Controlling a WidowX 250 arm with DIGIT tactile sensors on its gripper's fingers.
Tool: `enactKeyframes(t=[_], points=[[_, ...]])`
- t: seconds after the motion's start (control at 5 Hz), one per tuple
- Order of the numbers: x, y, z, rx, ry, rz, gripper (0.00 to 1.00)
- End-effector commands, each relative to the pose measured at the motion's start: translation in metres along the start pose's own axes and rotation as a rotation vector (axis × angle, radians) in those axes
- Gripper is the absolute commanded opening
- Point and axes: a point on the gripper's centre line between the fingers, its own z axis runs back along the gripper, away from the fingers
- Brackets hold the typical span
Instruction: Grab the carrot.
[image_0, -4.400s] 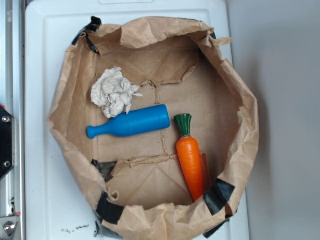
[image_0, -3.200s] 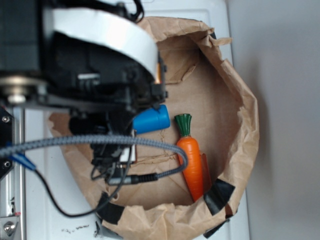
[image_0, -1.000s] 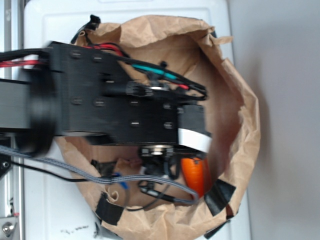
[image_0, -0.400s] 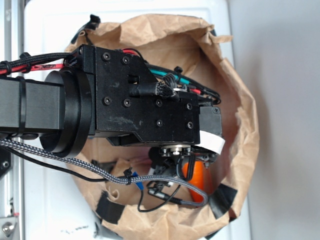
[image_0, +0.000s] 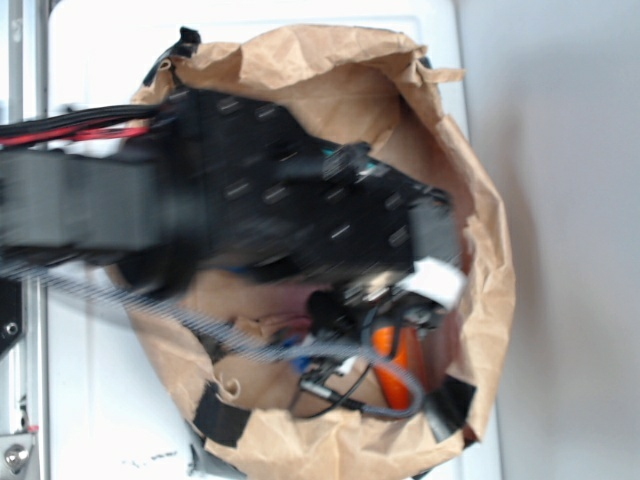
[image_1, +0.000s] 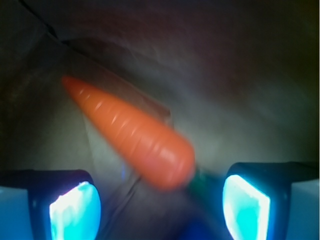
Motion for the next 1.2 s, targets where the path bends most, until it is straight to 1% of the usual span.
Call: enactKeyframes(t=[0.0,0.2,0.4,0.6,0.8,1.0], points=[[0.029,0.017,0.013,0.042,-0.107,-0.113,1.00],[0.032,0.020,0.009,0.019,-0.116,-0.129,1.00],[0.020,0.005,0.012,-0.043,-0.127,-0.201,1.00],[0.023,-0.003,0.009,-0.080,-0.123,-0.222,1.00],[0.028,-0.016,-0.006,-0.057,-0.110,-0.229,1.00],[0.025,-0.015,-0.030,-0.008,-0.085,-0.200,0.00]])
